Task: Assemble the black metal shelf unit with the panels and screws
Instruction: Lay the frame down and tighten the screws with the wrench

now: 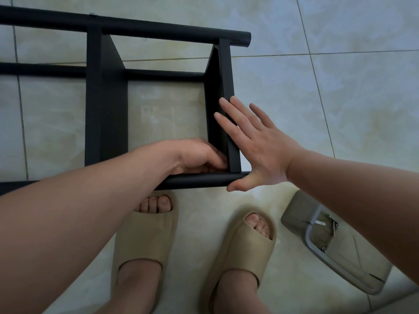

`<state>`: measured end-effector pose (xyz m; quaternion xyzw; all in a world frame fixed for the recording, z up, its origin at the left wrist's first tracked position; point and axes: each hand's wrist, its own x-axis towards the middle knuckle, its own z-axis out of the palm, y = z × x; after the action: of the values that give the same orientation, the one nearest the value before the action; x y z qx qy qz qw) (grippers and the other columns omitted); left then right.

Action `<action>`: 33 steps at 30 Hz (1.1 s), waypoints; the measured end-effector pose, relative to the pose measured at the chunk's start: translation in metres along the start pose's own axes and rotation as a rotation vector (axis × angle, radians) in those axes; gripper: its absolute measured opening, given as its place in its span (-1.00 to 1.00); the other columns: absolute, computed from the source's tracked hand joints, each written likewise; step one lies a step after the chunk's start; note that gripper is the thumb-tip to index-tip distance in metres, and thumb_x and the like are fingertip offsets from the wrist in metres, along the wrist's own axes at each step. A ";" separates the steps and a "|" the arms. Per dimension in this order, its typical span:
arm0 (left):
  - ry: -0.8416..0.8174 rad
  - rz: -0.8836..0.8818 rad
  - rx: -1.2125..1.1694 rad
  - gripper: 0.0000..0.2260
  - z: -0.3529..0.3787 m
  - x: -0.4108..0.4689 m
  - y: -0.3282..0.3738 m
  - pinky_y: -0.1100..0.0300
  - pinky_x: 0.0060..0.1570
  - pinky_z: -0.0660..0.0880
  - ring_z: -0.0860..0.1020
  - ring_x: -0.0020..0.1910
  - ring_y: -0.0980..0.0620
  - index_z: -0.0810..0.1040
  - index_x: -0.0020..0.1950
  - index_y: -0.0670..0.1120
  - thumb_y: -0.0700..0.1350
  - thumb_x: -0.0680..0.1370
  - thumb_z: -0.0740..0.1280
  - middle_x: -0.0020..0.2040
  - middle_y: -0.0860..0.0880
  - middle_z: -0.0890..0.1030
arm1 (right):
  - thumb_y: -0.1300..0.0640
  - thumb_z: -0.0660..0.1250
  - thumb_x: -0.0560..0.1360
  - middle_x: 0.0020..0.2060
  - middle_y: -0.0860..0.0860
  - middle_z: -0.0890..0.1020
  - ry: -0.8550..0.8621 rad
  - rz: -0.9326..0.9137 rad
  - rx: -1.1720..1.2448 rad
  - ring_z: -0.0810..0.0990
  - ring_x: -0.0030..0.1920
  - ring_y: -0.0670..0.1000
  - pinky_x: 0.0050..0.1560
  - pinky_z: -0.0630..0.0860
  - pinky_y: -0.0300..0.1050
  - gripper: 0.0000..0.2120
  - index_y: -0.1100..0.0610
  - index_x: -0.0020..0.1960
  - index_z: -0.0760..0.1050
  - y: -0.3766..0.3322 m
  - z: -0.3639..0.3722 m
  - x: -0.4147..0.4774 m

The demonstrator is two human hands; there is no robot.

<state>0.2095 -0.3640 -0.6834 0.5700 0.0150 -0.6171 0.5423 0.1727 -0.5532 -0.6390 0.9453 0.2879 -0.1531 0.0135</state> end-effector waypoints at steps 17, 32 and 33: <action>-0.008 -0.051 0.015 -0.84 0.002 0.000 0.001 0.02 0.07 0.54 0.64 -0.08 -0.13 0.65 0.03 -0.26 -0.28 0.52 0.33 -0.02 -0.28 0.67 | -0.68 0.06 0.28 0.64 0.16 -0.13 0.004 0.002 -0.006 -0.19 0.64 0.17 0.60 -0.09 0.24 0.26 0.18 0.66 -0.10 0.000 -0.001 0.000; -0.016 -0.024 0.037 -0.82 0.003 -0.002 0.002 0.04 0.03 0.52 0.60 -0.08 -0.12 0.63 0.05 -0.26 -0.33 0.52 0.27 -0.06 -0.23 0.62 | -0.68 0.07 0.28 0.64 0.17 -0.13 0.001 0.004 -0.005 -0.19 0.64 0.17 0.60 -0.08 0.25 0.27 0.19 0.66 -0.08 -0.001 0.000 0.000; -0.008 -0.007 0.068 -0.83 0.002 -0.002 0.001 0.04 0.02 0.51 0.60 -0.08 -0.12 0.65 0.04 -0.24 -0.34 0.53 0.29 -0.07 -0.22 0.63 | -0.67 0.07 0.28 0.64 0.17 -0.12 0.003 0.003 -0.005 -0.18 0.64 0.17 0.60 -0.08 0.25 0.27 0.19 0.66 -0.08 -0.001 0.000 0.000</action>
<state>0.2084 -0.3651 -0.6806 0.5856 -0.0063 -0.6216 0.5203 0.1725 -0.5525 -0.6387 0.9459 0.2868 -0.1509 0.0156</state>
